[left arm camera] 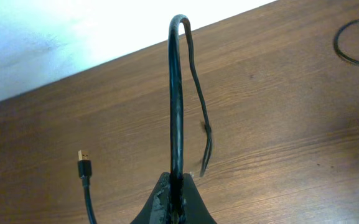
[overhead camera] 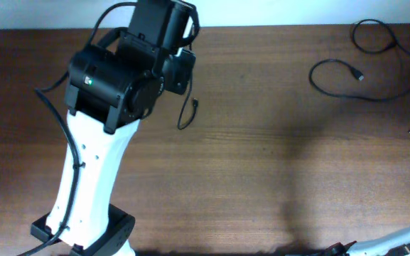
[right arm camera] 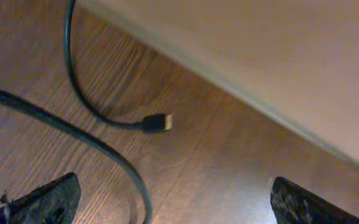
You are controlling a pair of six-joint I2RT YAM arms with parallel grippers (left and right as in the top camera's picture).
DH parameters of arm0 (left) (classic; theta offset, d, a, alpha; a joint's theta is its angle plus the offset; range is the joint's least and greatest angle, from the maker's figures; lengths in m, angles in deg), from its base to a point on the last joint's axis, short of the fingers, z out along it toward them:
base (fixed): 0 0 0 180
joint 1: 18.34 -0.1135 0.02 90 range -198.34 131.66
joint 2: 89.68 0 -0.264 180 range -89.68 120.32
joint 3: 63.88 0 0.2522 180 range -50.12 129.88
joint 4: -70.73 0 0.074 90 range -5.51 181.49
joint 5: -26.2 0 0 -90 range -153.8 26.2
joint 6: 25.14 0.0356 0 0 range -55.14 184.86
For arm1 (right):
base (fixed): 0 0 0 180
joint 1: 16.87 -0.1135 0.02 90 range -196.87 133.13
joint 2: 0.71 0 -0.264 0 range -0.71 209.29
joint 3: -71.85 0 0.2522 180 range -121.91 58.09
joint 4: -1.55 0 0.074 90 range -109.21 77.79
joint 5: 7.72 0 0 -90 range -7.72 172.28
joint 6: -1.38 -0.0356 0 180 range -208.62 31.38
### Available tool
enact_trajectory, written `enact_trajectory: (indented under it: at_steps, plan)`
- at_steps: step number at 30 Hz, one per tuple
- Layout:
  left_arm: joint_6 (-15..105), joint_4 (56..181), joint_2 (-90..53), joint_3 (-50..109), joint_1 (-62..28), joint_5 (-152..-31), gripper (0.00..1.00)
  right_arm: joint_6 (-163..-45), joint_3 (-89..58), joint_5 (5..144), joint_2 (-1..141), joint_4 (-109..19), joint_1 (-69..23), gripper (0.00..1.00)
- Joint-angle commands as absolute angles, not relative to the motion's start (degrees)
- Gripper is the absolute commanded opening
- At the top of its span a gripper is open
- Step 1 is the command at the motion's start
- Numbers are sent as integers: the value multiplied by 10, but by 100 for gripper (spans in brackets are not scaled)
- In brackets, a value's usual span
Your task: Untangle cables
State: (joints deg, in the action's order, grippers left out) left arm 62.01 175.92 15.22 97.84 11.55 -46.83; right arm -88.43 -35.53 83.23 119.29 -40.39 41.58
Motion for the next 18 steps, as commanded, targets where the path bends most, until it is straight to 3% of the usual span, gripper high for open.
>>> enact_trajectory:
  at_steps: [1, 4, 10, 13, 15, 18]
  plan:
    - [614, 1755, 148, 980, 142, -412, 0, -885, -350, 814, 1223, -393, 397, 96]
    - [614, 1754, 148, 980, 156, -402, 0, -885, -350, 812, 1232, -383, 381, 92]
    - [601, 1755, 148, 980, 157, -402, 0, -885, -350, 776, 1234, -372, 311, 38]
    - [601, 1764, 148, 980, 157, -402, 0, -885, -350, 798, 1234, -373, 264, 33]
    - [601, 1771, 148, 980, 157, -402, 0, -885, -350, 825, 1234, -374, 237, 41]
    - [601, 1780, 148, 980, 157, -401, 0, -878, -350, 832, 1234, -375, 216, 41]
